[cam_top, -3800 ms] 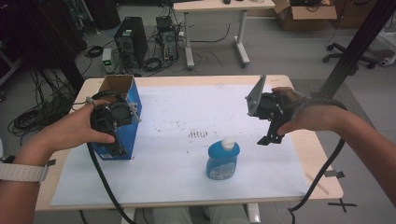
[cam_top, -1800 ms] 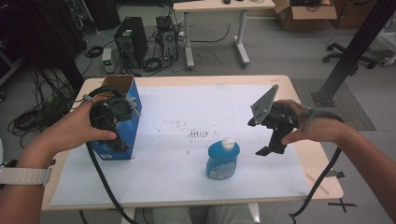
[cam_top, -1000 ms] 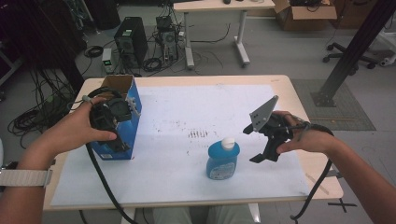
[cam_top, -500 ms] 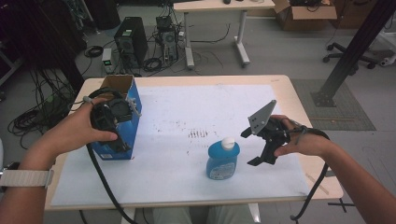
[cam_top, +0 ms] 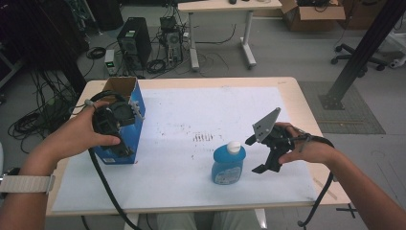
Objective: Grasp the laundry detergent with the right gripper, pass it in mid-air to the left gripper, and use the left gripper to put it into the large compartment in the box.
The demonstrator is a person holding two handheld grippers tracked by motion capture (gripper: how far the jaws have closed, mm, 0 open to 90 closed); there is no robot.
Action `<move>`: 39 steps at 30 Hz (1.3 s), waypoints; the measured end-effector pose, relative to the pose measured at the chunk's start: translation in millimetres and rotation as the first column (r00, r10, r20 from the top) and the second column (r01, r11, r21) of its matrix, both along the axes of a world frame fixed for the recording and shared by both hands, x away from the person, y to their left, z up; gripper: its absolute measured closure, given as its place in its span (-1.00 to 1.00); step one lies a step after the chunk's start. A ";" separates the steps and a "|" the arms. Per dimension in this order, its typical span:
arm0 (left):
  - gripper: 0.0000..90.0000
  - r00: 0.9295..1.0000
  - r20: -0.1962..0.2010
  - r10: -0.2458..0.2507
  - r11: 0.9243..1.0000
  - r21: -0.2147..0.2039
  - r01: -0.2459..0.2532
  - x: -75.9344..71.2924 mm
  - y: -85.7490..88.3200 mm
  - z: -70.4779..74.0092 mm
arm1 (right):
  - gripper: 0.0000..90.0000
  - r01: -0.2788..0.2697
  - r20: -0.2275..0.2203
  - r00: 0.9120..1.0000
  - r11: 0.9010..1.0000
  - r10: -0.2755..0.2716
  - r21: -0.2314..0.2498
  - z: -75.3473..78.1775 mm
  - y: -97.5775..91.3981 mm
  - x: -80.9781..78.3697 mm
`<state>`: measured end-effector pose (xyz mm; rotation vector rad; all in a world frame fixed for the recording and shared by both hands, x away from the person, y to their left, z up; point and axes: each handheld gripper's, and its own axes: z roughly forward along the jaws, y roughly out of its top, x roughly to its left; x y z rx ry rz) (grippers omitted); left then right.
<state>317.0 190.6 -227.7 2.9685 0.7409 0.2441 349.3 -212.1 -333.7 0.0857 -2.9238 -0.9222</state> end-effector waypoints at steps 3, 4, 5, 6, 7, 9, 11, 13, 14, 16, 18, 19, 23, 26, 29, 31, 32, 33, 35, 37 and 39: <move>-0.83 1.000 0.001 -0.002 1.000 0.000 0.002 -0.5 -0.3 0.2 | -0.89 0.001 -0.004 1.000 1.000 -0.001 -0.006 -3.5 -0.4 0.0; -0.83 1.000 0.002 -0.001 1.000 -0.001 0.001 -0.7 -0.4 0.2 | -0.89 0.001 -0.006 1.000 1.000 -0.001 -0.004 -4.3 -0.6 0.0; -0.83 1.000 0.003 -0.001 1.000 0.000 0.001 -0.8 -0.4 0.3 | -0.89 0.004 -0.010 1.000 1.000 -0.004 -0.004 -4.9 -1.0 -0.4; -0.82 1.000 0.003 0.000 1.000 -0.001 0.000 -0.9 -0.4 0.3 | -0.89 0.002 -0.008 1.000 1.000 -0.002 0.002 -5.7 -1.3 0.0; -0.82 1.000 0.004 -0.001 1.000 0.000 0.001 -1.0 -0.4 0.3 | -0.89 0.001 -0.009 1.000 1.000 -0.001 0.005 -6.2 -1.6 -0.1; -0.82 1.000 0.003 0.000 1.000 -0.001 0.000 -1.1 -0.5 0.0 | -0.89 0.005 -0.009 1.000 1.000 -0.005 0.021 -6.9 -2.8 0.0; -0.82 1.000 0.002 -0.001 1.000 0.000 0.001 -1.0 -0.7 -0.1 | -0.89 0.014 -0.013 1.000 0.999 -0.014 0.036 -7.7 -4.2 0.3; -0.82 1.000 0.002 0.000 1.000 -0.001 0.000 -0.9 -1.1 -0.2 | -0.89 0.018 -0.018 1.000 0.999 -0.017 0.047 -9.3 -5.0 0.5; -0.82 1.000 0.002 0.000 1.000 -0.001 0.000 -0.8 -1.2 -0.3 | -0.89 0.017 -0.018 1.000 0.998 -0.016 0.054 -10.6 -5.3 0.6; -0.82 1.000 0.002 0.000 1.000 -0.001 0.000 -0.7 -1.3 -0.4 | -0.89 0.017 -0.016 1.000 0.998 -0.016 0.068 -12.1 -6.0 0.4; -0.82 1.000 0.001 0.000 1.000 -0.001 0.000 -0.6 -1.3 -0.5 | -0.89 0.020 -0.016 1.000 0.997 -0.019 0.078 -13.2 -6.8 0.3; -0.82 1.000 0.002 0.002 1.000 -0.001 -0.002 -0.6 -1.2 -0.6 | -0.89 0.020 -0.020 1.000 0.996 -0.018 0.088 -13.9 -7.2 0.7; -0.82 1.000 -0.002 0.003 1.000 -0.001 -0.003 -0.2 -1.0 -1.4 | -0.89 0.031 -0.028 0.999 0.993 -0.028 0.113 -18.1 -8.8 1.8; -0.82 1.000 -0.004 0.003 1.000 -0.001 -0.003 0.0 -1.2 -1.5 | -0.89 0.032 -0.025 0.999 0.991 -0.029 0.126 -20.0 -9.5 2.2; -0.82 1.000 -0.004 0.003 1.000 0.000 -0.003 0.1 -1.7 -1.6 | -0.88 0.039 -0.032 0.999 0.987 -0.034 0.154 -21.2 -10.4 2.9; -0.82 1.000 -0.005 0.002 1.000 0.004 -0.002 0.2 -1.8 -1.4 | -0.88 0.041 -0.035 0.999 0.985 -0.035 0.170 -22.6 -11.1 2.9; -0.82 1.000 -0.006 0.002 1.000 0.006 -0.002 0.3 -1.8 -1.3 | -0.88 0.040 -0.036 0.999 0.984 -0.035 0.176 -23.2 -11.5 2.7; -0.82 1.000 -0.006 0.002 1.000 0.006 -0.002 0.2 -1.7 -1.1 | -0.88 0.040 -0.037 0.999 0.982 -0.034 0.183 -24.1 -11.9 2.7; -0.82 1.000 -0.005 0.004 1.000 0.005 -0.004 0.1 -1.4 -0.7 | -0.89 0.039 -0.038 0.999 0.981 -0.033 0.189 -25.8 -12.7 3.1; -0.82 1.000 -0.005 0.005 1.000 0.005 -0.005 -0.2 -1.0 -0.7 | -0.89 0.042 -0.037 0.999 0.979 -0.035 0.199 -26.5 -13.4 3.6; -0.82 1.000 -0.005 0.006 1.000 0.006 -0.006 -0.3 -0.3 -0.4 | -0.89 0.045 -0.037 0.999 0.977 -0.038 0.207 -26.5 -14.1 3.6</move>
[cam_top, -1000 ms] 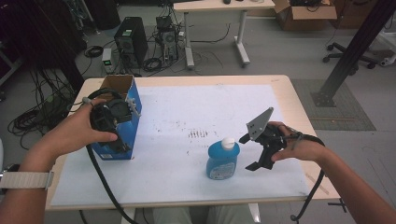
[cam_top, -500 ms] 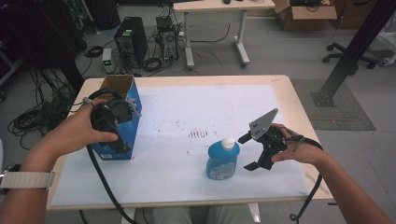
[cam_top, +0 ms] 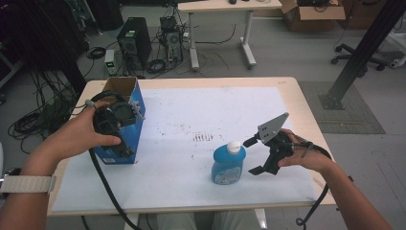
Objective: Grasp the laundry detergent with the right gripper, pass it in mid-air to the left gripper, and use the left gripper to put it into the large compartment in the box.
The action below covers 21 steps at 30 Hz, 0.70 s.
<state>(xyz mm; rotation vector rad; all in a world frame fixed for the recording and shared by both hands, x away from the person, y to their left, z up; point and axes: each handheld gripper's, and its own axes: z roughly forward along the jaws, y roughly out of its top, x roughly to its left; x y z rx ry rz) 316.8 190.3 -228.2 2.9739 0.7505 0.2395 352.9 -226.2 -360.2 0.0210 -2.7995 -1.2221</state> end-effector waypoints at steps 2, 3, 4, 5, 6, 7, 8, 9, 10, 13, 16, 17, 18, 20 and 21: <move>-0.82 1.000 0.001 0.004 1.000 -0.002 -0.004 0.1 1.1 0.2 | -0.88 -0.001 -0.004 1.000 1.000 0.001 0.017 -1.0 -1.2 -0.5; -0.82 1.000 0.002 0.006 1.000 -0.003 -0.006 0.3 1.6 0.1 | -0.88 0.001 -0.005 1.000 1.000 -0.001 0.020 -2.0 -1.8 -0.8; -0.82 1.000 0.003 0.007 1.000 -0.004 -0.007 0.5 2.1 -0.1 | -0.88 0.001 -0.006 1.000 1.000 -0.001 0.025 -3.4 -2.5 -1.1; -0.82 1.000 0.003 0.008 1.000 -0.006 -0.008 0.7 2.5 -0.4 | -0.88 0.000 -0.009 1.000 1.000 0.001 0.029 -4.5 -2.9 -1.4; -0.82 1.000 0.002 0.011 1.000 -0.007 -0.011 0.9 2.7 -0.3 | -0.88 0.001 -0.012 1.000 0.999 0.000 0.036 -5.7 -3.5 -1.8; -0.82 1.000 0.002 0.010 1.000 -0.009 -0.010 1.4 3.0 -0.4 | -0.89 0.002 -0.014 1.000 0.999 -0.001 0.042 -7.0 -4.0 -1.9; -0.82 1.000 0.002 0.012 1.000 -0.009 -0.012 1.9 3.3 -0.8 | -0.89 0.003 -0.012 1.000 0.999 -0.003 0.044 -7.9 -4.3 -2.2; -0.82 1.000 0.001 0.014 1.000 -0.008 -0.014 2.1 3.3 -1.1 | -0.89 0.009 -0.006 1.000 0.998 -0.009 0.057 -8.8 -4.9 -2.6; -0.82 1.000 0.000 0.014 1.000 -0.008 -0.014 2.3 3.1 -1.2 | -0.88 0.013 -0.009 1.000 0.998 -0.012 0.068 -9.8 -5.3 -2.3; -0.82 1.000 -0.003 0.012 1.000 -0.005 -0.012 2.3 2.6 -1.5 | -0.89 0.016 -0.013 1.000 0.997 -0.015 0.079 -12.4 -6.3 -2.1; -0.82 1.000 -0.005 0.010 1.000 -0.005 -0.010 2.9 2.4 -1.7 | -0.88 0.018 -0.019 1.000 0.995 -0.016 0.097 -16.3 -6.9 -2.1; -0.82 1.000 -0.005 0.012 1.000 -0.006 -0.012 3.0 2.5 -1.9 | -0.88 0.022 -0.019 1.000 0.993 -0.020 0.114 -16.6 -7.2 -2.4; -0.82 1.000 -0.005 0.012 1.000 -0.006 -0.012 3.1 2.5 -2.0 | -0.88 0.023 -0.020 1.000 0.992 -0.020 0.121 -16.8 -7.4 -2.4; -0.82 1.000 -0.006 0.011 1.000 -0.007 -0.011 3.4 2.5 -2.5 | -0.88 0.024 -0.019 1.000 0.991 -0.021 0.133 -17.8 -7.5 -2.2; -0.82 1.000 -0.008 0.010 1.000 -0.006 -0.010 3.4 2.4 -2.6 | -0.88 0.026 -0.021 1.000 0.990 -0.023 0.136 -18.7 -7.6 -2.0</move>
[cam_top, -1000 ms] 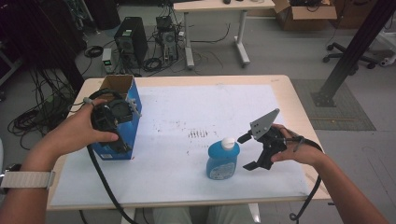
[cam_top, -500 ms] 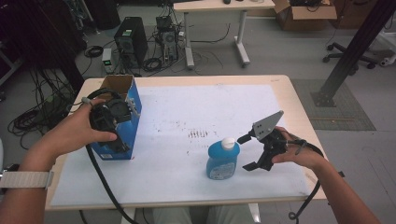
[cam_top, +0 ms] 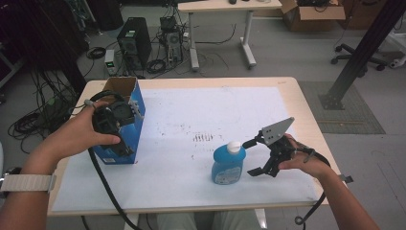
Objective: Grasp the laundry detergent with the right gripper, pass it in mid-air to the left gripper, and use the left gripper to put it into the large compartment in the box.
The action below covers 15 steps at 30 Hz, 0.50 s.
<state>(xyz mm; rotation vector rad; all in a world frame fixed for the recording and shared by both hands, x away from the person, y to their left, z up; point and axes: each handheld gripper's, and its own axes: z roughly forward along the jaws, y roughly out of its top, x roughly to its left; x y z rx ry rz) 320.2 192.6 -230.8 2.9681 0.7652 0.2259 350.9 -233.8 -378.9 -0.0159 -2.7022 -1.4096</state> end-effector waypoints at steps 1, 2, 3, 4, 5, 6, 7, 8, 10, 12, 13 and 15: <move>-0.82 1.000 -0.001 -0.004 1.000 -0.001 0.004 0.0 -0.1 -0.2 | -0.88 0.000 -0.001 1.000 1.000 0.000 0.003 -0.6 -0.1 0.1; -0.82 1.000 -0.001 -0.006 1.000 -0.002 0.006 0.1 -0.4 -0.2 | -0.88 0.001 -0.005 1.000 1.000 -0.001 0.009 -1.4 -0.1 -0.1; -0.82 1.000 -0.002 -0.006 1.000 0.000 0.006 0.2 -0.7 -0.2 | -0.88 0.001 -0.007 1.000 1.000 -0.001 0.013 -2.0 -0.2 -0.2; -0.82 1.000 -0.001 -0.006 1.000 0.000 0.006 0.4 -0.8 -0.4 | -0.88 0.002 -0.009 1.000 1.000 -0.002 0.020 -2.7 -0.3 -0.4; -0.82 1.000 -0.002 -0.004 1.000 0.000 0.004 0.5 -1.1 -0.6 | -0.88 0.003 -0.010 1.000 1.000 -0.003 0.025 -3.3 -0.4 -0.4; -0.82 1.000 -0.003 -0.007 1.000 0.002 0.007 0.9 -1.1 -0.6 | -0.88 0.005 -0.006 1.000 1.000 -0.005 0.027 -3.8 -0.4 -0.5; -0.82 1.000 -0.004 -0.007 1.000 0.002 0.007 1.0 -1.2 -0.5 | -0.88 0.007 -0.006 1.000 0.999 -0.007 0.031 -4.0 -0.4 -0.2; -0.82 1.000 -0.004 -0.008 1.000 0.001 0.008 1.2 -1.2 -0.5 | -0.89 0.010 -0.005 1.000 0.999 -0.009 0.033 -3.9 -0.3 -0.1; -0.82 1.000 -0.003 -0.007 1.000 0.001 0.007 1.3 -0.9 -0.8 | -0.89 0.012 -0.004 1.000 0.999 -0.012 0.043 -3.6 -0.4 0.5; -0.82 1.000 -0.003 -0.004 1.000 -0.001 0.004 1.5 -0.3 -0.9 | -0.87 0.013 -0.002 1.000 0.998 -0.013 0.056 -4.3 -0.3 0.6; -0.82 1.000 -0.003 -0.004 1.000 -0.001 0.004 1.5 -0.3 -0.9 | -0.87 0.014 -0.005 1.000 0.998 -0.014 0.063 -5.3 -0.6 0.4; -0.82 1.000 -0.003 -0.003 1.000 -0.001 0.003 1.7 0.2 -0.9 | -0.87 0.017 -0.011 1.000 0.997 -0.017 0.073 -8.1 -1.2 0.1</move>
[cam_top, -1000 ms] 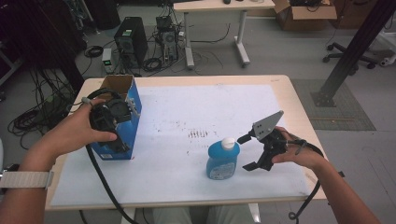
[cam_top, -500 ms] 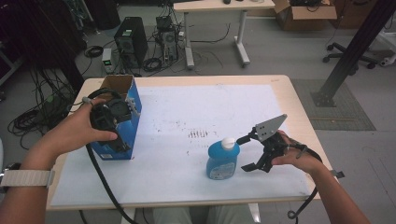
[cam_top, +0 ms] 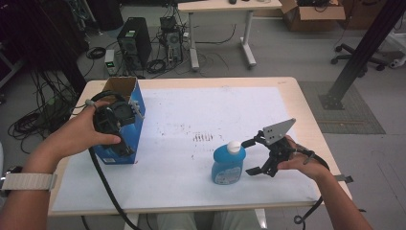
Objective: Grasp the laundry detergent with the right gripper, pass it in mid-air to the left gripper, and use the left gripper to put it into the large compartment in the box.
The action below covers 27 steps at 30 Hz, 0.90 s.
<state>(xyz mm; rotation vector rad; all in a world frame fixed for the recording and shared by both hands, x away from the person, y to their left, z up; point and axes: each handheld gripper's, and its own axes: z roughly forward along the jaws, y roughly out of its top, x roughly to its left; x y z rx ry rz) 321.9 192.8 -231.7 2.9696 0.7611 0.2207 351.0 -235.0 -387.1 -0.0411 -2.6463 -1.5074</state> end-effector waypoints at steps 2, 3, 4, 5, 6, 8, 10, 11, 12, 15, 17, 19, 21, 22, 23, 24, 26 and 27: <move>-0.82 1.000 0.000 0.002 1.000 0.002 -0.002 0.2 -0.1 -0.4 | -0.87 0.007 -0.005 1.000 1.000 -0.007 0.018 -2.5 -0.7 -0.1; -0.82 1.000 0.000 0.002 1.000 0.002 -0.002 0.4 -0.2 -0.5 | -0.89 0.011 -0.007 1.000 1.000 -0.010 0.019 -3.4 -0.8 0.1; -0.82 1.000 0.000 0.002 1.000 0.002 -0.002 0.7 -0.6 -0.4 | -0.89 0.011 -0.007 1.000 1.000 -0.011 0.017 -3.7 -0.6 0.1; -0.82 1.000 0.000 0.002 1.000 0.003 -0.002 0.8 -0.8 -0.3 | -0.89 0.008 -0.006 1.000 1.000 -0.008 0.022 -3.7 0.0 0.0; -0.82 1.000 -0.001 -0.001 1.000 0.004 0.001 0.9 -1.3 -0.2 | -0.89 0.006 -0.006 1.000 1.000 -0.006 0.023 -3.5 0.3 -0.1; -0.82 1.000 -0.001 -0.001 1.000 0.003 0.001 0.9 -1.6 -0.2 | -0.89 0.004 -0.001 1.000 1.000 -0.004 0.027 -3.3 1.2 -0.6; -0.82 1.000 -0.001 -0.001 1.000 0.004 0.001 0.8 -1.6 -0.4 | -0.88 0.003 -0.002 1.000 1.000 -0.003 0.028 -4.2 1.2 -1.0; -0.82 1.000 0.000 -0.002 1.000 0.004 0.002 0.4 -1.5 -0.3 | -0.88 0.005 -0.008 1.000 0.999 -0.005 0.036 -5.6 0.8 -1.1; -0.82 1.000 -0.001 -0.002 1.000 0.004 0.002 0.4 -1.4 -0.1 | -0.89 0.008 -0.010 1.000 0.999 -0.007 0.036 -7.0 0.4 -1.2; -0.82 1.000 -0.002 0.000 1.000 0.004 0.000 0.6 -0.9 0.1 | -0.89 0.013 -0.018 1.000 0.999 -0.012 0.046 -11.4 -0.2 -1.7; -0.82 1.000 -0.002 0.000 1.000 0.005 0.000 0.8 -0.9 -0.1 | -0.92 0.023 -0.018 1.000 0.999 -0.023 0.049 -12.4 0.3 -2.2; -0.82 1.000 -0.004 -0.001 1.000 0.006 0.001 0.8 -1.5 0.0 | -0.90 0.021 -0.012 1.000 0.998 -0.021 0.054 -13.0 1.7 -2.9; -0.82 1.000 -0.004 -0.003 1.000 0.006 0.003 0.8 -1.8 0.2 | -0.90 0.022 -0.015 1.000 0.998 -0.021 0.052 -14.5 2.2 -3.3; -0.81 1.000 -0.003 -0.002 1.000 0.005 0.002 0.8 -1.7 0.1 | -0.90 0.021 -0.015 1.000 0.998 -0.020 0.057 -15.7 2.2 -3.0; -0.81 1.000 -0.003 -0.001 1.000 0.006 0.001 0.9 -1.5 0.0 | -0.90 0.024 -0.018 1.000 0.998 -0.023 0.057 -16.8 2.0 -3.0; -0.81 1.000 -0.003 -0.001 1.000 0.005 0.001 1.0 -1.3 -0.1 | -0.91 0.026 -0.022 0.999 0.998 -0.025 0.061 -17.7 1.8 -3.0; -0.81 1.000 -0.003 -0.001 1.000 0.006 0.001 1.2 -1.2 -0.2 | -0.92 0.027 -0.026 0.999 0.997 -0.025 0.067 -19.2 2.0 -3.4; -0.81 1.000 -0.003 -0.001 1.000 0.006 0.001 1.2 -1.3 -0.2 | -0.93 0.027 -0.026 0.999 0.997 -0.026 0.066 -19.9 2.5 -3.6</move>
